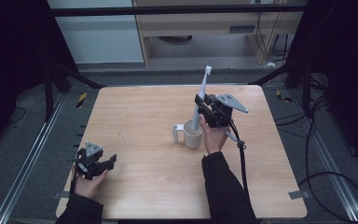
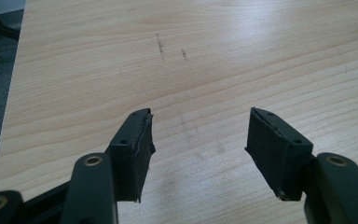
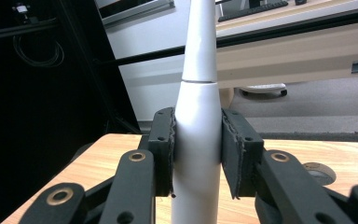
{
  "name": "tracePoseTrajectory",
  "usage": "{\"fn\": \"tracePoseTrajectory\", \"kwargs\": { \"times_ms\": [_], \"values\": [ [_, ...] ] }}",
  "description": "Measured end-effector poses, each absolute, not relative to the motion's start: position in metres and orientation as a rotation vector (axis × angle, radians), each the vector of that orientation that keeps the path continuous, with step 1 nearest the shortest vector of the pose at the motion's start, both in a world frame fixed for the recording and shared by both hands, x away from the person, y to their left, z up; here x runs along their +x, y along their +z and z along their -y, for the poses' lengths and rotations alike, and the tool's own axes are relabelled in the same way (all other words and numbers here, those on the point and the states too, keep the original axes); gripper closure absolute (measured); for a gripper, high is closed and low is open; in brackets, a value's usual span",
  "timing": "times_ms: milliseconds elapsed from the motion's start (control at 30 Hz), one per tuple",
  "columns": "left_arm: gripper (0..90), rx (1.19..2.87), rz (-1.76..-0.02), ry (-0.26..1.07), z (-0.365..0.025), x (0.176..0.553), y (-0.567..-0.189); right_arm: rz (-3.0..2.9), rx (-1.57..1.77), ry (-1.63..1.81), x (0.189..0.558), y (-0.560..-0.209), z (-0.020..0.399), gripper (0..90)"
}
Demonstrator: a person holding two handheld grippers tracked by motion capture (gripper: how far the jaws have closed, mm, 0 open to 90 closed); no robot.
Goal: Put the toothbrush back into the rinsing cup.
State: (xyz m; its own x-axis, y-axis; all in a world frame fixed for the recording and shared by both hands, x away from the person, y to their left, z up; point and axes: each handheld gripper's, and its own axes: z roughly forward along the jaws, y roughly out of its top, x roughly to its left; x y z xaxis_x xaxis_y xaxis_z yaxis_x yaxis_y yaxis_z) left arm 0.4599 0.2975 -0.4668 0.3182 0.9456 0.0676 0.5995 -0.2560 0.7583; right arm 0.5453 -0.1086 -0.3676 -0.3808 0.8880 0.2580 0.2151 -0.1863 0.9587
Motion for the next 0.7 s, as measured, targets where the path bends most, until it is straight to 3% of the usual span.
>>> {"fn": "tracePoseTrajectory", "kwargs": {
  "times_ms": [700],
  "values": [
    [39.8, 1.953, -1.361, 0.707, -0.298, 0.460, -0.466, -1.623, 1.338, 1.551, 0.554, -0.391, 0.092, 67.3]
  ]
}}
